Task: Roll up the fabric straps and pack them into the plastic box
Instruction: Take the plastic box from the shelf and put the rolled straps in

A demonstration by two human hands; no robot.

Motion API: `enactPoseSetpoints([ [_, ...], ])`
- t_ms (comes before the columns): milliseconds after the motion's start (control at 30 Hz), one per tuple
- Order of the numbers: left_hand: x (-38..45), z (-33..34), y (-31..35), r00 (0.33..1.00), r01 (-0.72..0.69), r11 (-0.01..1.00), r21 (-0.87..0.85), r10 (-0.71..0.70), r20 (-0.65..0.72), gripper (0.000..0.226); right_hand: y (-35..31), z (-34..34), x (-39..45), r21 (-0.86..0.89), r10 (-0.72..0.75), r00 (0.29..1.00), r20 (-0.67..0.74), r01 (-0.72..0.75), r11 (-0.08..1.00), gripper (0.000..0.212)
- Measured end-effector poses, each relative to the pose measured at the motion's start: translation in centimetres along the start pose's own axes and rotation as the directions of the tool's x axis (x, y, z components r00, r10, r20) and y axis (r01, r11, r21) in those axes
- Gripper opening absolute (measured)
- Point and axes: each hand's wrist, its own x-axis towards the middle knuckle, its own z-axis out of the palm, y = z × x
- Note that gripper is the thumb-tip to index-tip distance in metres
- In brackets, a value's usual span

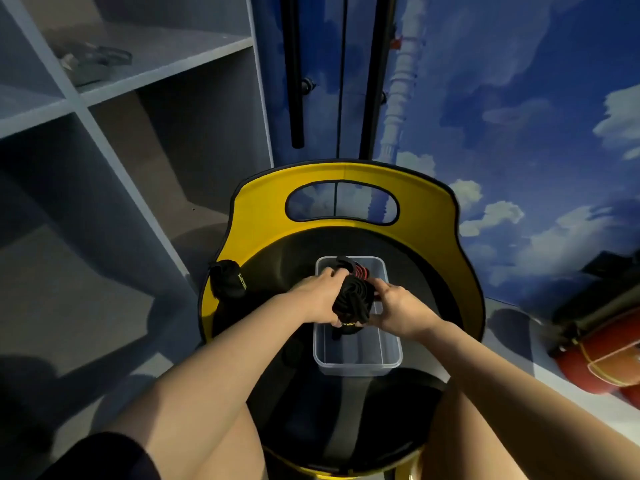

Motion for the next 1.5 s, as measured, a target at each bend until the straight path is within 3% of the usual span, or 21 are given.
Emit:
enactPoseSetpoints([
  [333, 2.2, 4.1, 0.7, 0.996, 0.032, 0.999, 0.022, -0.033, 0.081, 0.082, 2.4, 1.9, 0.5, -0.196, 0.064, 0.988, 0.138, -0.036, 0.980, 0.071],
  [633, 3.8, 5.6, 0.1, 0.999, 0.042, 0.995, 0.088, -0.044, 0.017, 0.075, 2.5, 2.3, 1.7, -0.387, 0.040, 0.995, 0.093, -0.001, 0.922, 0.069],
  [1033, 4.1, 6.9, 0.2, 0.996, 0.085, 0.985, 0.151, -0.086, 0.000, 0.091, 2.4, 3.4, 1.3, -0.366, 0.019, 0.998, 0.063, 0.005, 0.930, 0.072],
  [1267, 2.7, 6.2, -1.8, 0.999, 0.044, 0.981, 0.190, -0.047, 0.011, 0.092, 2.1, 3.2, 0.6, -0.415, 0.005, 0.991, 0.132, 0.051, 0.908, 0.103],
  [1500, -0.6, 4.6, -5.0, 0.995, 0.097, 0.983, 0.158, -0.092, -0.038, 0.086, -0.1, 1.3, 0.7, -0.397, -0.113, 0.984, 0.135, 0.158, 0.904, 0.105],
])
